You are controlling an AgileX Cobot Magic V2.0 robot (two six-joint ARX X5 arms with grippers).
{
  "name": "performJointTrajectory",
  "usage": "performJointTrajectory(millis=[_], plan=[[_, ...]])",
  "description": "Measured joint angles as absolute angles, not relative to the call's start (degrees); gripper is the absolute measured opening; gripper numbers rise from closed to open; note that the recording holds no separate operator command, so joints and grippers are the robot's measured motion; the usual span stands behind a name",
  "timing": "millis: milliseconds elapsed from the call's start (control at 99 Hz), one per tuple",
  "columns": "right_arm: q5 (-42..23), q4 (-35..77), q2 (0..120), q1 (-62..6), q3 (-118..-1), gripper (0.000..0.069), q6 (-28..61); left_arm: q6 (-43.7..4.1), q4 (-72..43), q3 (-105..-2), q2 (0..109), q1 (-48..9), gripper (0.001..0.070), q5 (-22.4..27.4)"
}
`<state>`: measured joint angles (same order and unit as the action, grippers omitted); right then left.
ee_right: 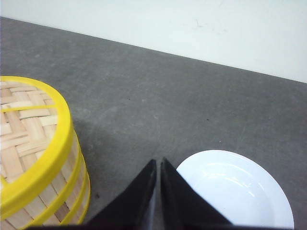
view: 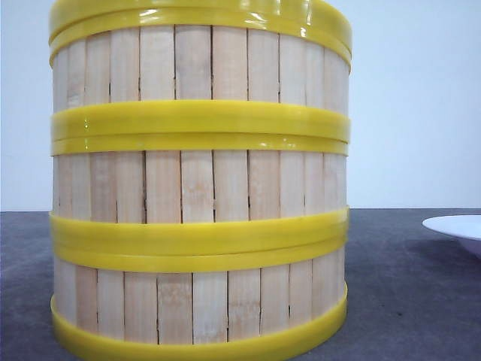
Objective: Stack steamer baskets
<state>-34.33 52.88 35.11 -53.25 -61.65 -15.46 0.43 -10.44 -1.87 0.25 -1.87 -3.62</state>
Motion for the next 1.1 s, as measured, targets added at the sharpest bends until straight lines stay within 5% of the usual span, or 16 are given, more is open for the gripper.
performJointTrajectory(millis=[1101], plan=[[-36.01, 51.42, 34.89, -50.09, -61.65, 0.001, -10.79, 0.43, -10.44, -1.87, 0.25, -1.87, 0.0032, -3.62]])
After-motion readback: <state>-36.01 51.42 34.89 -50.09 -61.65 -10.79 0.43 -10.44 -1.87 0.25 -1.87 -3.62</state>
